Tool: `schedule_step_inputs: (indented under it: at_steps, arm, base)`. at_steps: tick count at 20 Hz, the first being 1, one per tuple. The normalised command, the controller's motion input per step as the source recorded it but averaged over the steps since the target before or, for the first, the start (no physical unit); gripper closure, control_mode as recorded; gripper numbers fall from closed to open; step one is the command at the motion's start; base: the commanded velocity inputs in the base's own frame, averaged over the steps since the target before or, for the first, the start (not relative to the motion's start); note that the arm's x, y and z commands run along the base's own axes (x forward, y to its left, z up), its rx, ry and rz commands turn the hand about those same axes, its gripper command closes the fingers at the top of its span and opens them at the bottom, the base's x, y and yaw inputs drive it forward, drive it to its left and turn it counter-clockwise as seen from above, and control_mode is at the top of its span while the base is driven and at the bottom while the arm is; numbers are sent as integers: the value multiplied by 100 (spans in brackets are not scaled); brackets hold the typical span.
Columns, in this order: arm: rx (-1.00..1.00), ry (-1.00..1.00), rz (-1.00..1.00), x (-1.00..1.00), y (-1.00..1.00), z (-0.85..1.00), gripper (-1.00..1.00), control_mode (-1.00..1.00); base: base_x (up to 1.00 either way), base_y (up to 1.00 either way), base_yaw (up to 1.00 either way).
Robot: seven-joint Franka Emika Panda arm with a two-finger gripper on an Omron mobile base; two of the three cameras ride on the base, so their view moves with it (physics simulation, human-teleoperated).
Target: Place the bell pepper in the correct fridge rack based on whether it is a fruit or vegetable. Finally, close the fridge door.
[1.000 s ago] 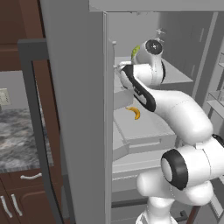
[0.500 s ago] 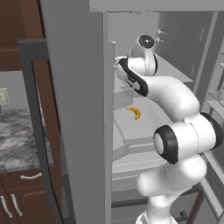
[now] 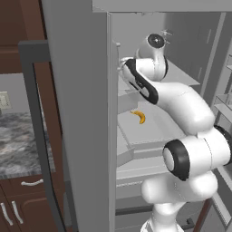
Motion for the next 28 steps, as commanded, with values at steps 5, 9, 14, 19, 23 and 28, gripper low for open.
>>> schedule_step_inputs:
  at_steps: [5,9,14,19,23,28]
  arm:
    - [10,-10,-6,-100,-4,11,-100,-100]
    - [11,-8,-12,-100,-24,-1,-100,-100]
    - [6,-4,-12,-100,-29,-6,-100,-100]
    - [0,4,-2,-16,-2,-17,-100,-100]
    - [1,0,0,-16,-3,-2,-100,100]
    - [0,0,0,0,0,0,-100,100]
  base:
    - [0,0,0]
    - [0,0,0]
    - [0,0,0]
    - [0,0,0]
    - [-50,-1,0]
    - [-84,7,-3]
